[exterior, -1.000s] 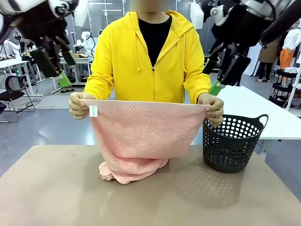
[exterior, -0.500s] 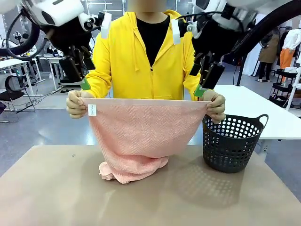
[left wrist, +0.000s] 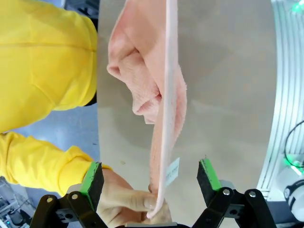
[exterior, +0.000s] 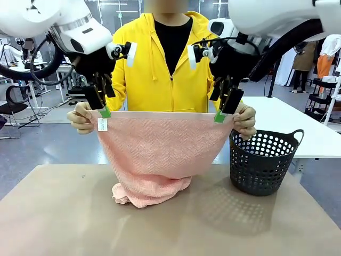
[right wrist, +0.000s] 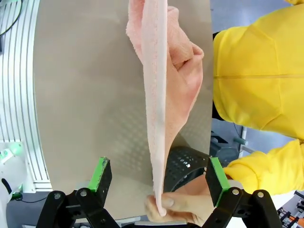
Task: Fold the towel.
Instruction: Grab the top end of the 100 cm Hotel Towel extended by the human.
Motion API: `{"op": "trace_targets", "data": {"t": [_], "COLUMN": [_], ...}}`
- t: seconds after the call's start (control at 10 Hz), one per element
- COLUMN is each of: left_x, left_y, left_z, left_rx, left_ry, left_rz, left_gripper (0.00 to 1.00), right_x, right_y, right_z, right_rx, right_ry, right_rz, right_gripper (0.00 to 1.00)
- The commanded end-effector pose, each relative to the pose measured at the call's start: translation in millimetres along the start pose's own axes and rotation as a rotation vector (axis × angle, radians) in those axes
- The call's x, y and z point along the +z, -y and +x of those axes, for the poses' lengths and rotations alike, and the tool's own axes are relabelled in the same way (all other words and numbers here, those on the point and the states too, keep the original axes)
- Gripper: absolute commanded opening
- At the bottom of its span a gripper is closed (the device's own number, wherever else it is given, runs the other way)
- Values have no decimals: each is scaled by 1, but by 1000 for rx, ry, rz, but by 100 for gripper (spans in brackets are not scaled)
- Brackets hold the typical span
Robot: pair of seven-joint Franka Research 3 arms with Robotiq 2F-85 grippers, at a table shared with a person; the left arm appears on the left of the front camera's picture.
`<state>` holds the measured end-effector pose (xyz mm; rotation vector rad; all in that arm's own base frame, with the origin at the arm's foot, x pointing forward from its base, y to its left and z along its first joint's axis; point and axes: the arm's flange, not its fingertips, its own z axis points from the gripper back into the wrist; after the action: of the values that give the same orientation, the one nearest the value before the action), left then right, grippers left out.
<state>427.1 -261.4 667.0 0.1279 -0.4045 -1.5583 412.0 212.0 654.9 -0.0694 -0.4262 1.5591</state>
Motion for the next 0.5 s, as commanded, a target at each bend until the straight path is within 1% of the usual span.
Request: {"op": "trace_targets", "data": {"t": [0.0,0.4], "left_x": [-14,-38], "left_y": [-6,0], "left_z": [-2,-6], "left_rx": [35,61], "left_ry": [-12,-3], "left_rz": [-20,-105], "left_gripper": [100,100], "right_x": [-17,-51], "right_y": [8,9], "right_z": [5,8], "right_rx": [1,13], "right_ry": [-15,-24], "right_rz": [8,63], "right_gripper": [100,100]}}
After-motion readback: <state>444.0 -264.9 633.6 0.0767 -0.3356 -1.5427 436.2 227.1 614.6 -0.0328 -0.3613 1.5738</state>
